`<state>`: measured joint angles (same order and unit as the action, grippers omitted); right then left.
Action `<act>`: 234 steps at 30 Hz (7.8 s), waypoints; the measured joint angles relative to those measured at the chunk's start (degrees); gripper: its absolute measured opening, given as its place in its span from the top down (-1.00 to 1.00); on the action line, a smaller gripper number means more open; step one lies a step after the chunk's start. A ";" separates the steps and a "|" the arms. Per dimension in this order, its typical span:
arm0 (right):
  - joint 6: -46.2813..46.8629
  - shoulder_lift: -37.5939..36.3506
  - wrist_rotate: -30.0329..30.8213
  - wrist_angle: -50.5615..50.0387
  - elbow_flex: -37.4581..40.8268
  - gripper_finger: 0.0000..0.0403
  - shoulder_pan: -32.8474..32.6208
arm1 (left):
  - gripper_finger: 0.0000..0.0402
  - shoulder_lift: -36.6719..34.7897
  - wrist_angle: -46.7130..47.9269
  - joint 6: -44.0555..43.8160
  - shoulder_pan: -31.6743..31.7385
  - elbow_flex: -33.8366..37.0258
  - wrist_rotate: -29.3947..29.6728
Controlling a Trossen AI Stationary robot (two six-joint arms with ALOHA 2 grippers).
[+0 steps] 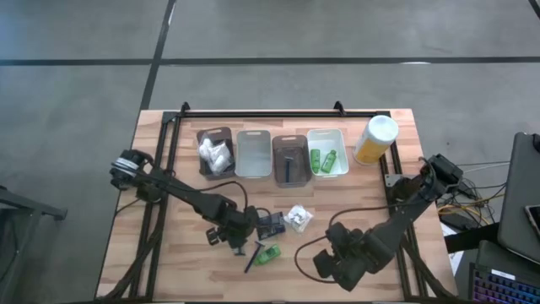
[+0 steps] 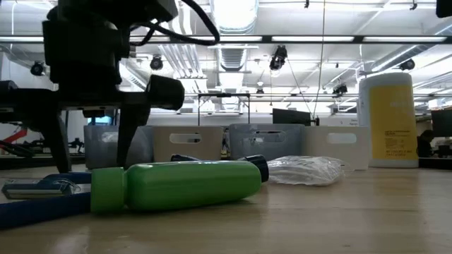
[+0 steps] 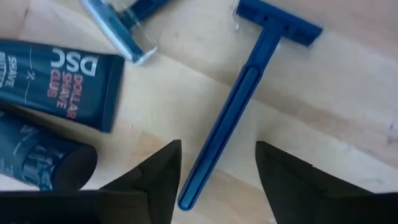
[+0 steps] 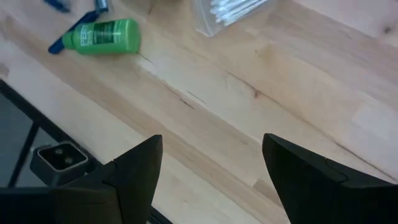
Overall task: Pick & Place Travel size toiletries
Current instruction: Put the blue razor into the right black bin, then put the white cotton pack into the left black bin
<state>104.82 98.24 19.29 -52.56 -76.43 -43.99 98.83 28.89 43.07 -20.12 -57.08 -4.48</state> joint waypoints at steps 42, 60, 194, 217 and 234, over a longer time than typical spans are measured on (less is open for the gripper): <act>-28.27 -9.97 23.49 4.96 0.09 0.03 7.48 | 0.87 -30.89 -28.25 -64.43 6.26 7.49 2.68; -65.32 -12.00 29.98 30.78 -1.40 -0.46 15.29 | 0.87 -25.13 -55.69 -68.72 9.18 9.03 7.62; -44.51 2.62 -10.19 13.30 -5.00 -0.16 46.57 | -0.09 -39.83 0.78 -66.47 12.96 7.63 12.26; -13.55 2.99 -4.29 -2.47 -6.11 -0.39 14.86 | -0.09 -34.97 0.52 -99.26 6.52 10.62 6.00; 10.79 6.12 1.29 25.22 13.93 -0.39 11.26 | -0.09 -34.99 0.29 -101.82 6.52 10.62 5.55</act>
<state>115.60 104.36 20.58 -27.34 -62.50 -32.73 63.83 29.18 -58.75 -13.61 -46.46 1.07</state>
